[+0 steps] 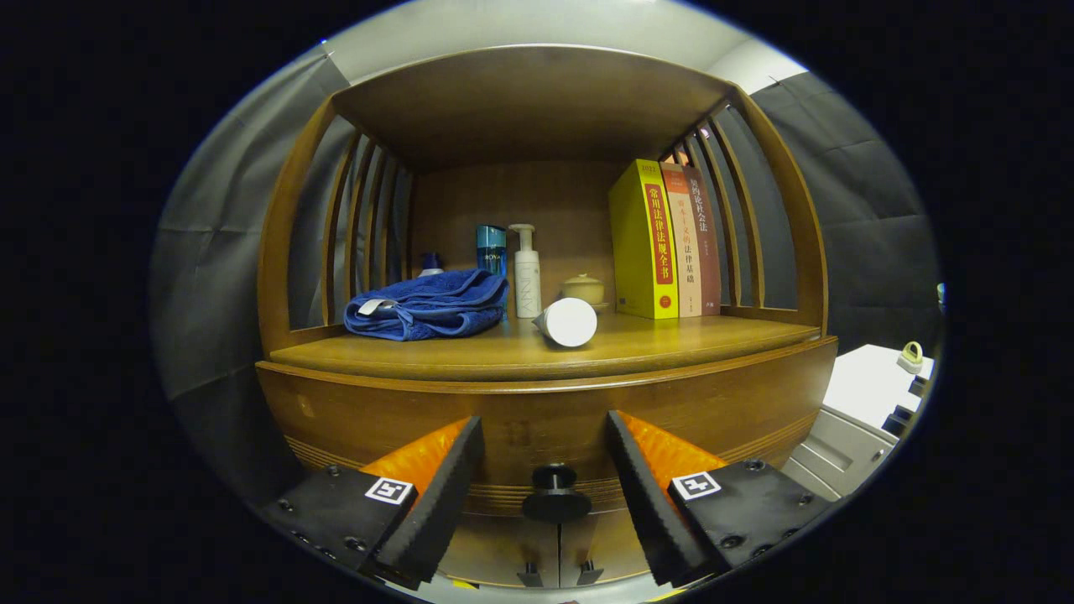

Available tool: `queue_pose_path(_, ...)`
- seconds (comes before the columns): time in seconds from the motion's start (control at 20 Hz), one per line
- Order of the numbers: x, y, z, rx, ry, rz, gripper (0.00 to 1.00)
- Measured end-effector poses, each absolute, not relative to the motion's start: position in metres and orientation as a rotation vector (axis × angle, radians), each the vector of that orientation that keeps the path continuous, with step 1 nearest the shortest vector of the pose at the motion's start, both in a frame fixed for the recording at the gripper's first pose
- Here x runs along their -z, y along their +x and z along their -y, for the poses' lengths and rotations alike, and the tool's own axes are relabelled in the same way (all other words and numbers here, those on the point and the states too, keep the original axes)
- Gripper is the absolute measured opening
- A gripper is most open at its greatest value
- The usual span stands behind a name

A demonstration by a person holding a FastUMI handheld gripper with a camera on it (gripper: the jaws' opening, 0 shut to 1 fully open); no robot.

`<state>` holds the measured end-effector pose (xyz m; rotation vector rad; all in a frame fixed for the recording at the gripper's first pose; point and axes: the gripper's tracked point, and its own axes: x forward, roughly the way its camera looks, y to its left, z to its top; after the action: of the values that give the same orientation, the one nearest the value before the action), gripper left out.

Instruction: Pull open the drawer, take out the items inside it, and place them on the countertop above the cabinet.

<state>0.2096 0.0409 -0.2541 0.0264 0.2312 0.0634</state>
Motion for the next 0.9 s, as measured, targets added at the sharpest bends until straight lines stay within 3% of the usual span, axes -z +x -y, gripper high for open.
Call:
queue_pose_path(0.45,0.250,0.210,-0.038,-0.056,0.067,-0.237,0.97)
queue_pose_path(0.9,0.144,0.096,-0.024,-0.056,0.129,-0.157,0.97)
